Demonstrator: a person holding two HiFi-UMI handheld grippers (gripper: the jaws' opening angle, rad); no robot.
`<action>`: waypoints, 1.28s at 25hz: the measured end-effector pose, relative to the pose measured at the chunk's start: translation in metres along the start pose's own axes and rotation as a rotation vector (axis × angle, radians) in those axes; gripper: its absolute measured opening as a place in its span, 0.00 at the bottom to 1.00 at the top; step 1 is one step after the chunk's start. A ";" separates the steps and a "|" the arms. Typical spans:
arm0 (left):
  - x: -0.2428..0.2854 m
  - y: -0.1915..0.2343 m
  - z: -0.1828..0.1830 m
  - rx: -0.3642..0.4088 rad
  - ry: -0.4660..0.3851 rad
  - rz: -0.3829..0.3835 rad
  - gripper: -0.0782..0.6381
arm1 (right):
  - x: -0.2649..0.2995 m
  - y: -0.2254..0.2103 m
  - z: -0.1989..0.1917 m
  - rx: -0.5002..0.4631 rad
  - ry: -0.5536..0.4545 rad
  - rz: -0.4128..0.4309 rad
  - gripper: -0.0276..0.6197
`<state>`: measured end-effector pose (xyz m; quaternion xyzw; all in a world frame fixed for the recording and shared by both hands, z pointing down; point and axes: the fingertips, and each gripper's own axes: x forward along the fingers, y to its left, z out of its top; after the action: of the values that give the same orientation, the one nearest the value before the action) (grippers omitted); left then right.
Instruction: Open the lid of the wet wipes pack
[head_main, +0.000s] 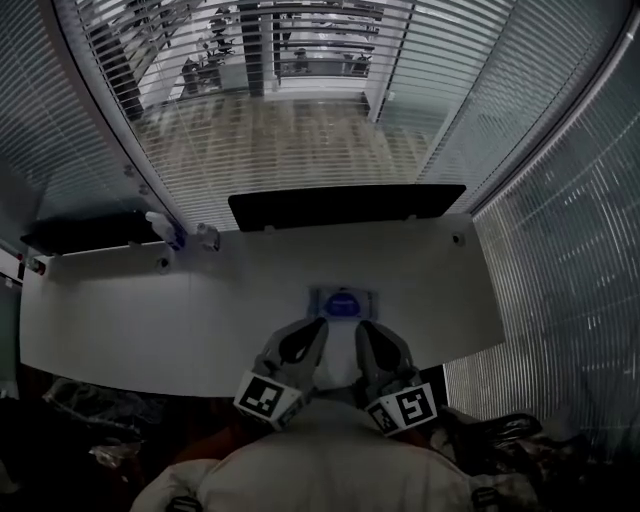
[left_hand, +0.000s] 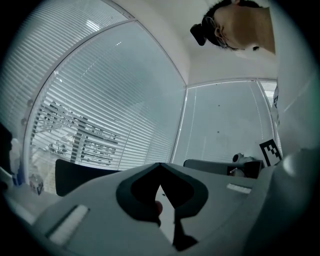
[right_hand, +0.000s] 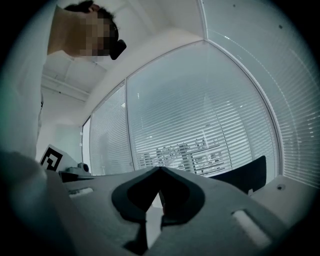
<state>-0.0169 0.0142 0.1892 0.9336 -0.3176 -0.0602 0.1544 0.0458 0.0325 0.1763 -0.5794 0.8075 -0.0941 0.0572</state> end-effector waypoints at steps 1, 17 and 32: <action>0.000 0.000 -0.001 -0.004 0.004 0.003 0.11 | 0.000 0.000 0.000 -0.002 0.002 -0.001 0.04; 0.032 -0.022 -0.006 0.026 0.008 0.053 0.11 | -0.012 -0.040 0.018 -0.051 -0.029 0.044 0.04; 0.049 0.003 -0.058 0.059 0.133 0.094 0.11 | 0.005 -0.057 -0.032 -0.203 0.119 0.124 0.04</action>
<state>0.0320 -0.0032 0.2440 0.9239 -0.3515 0.0189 0.1502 0.0910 0.0126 0.2197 -0.5245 0.8492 -0.0424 -0.0441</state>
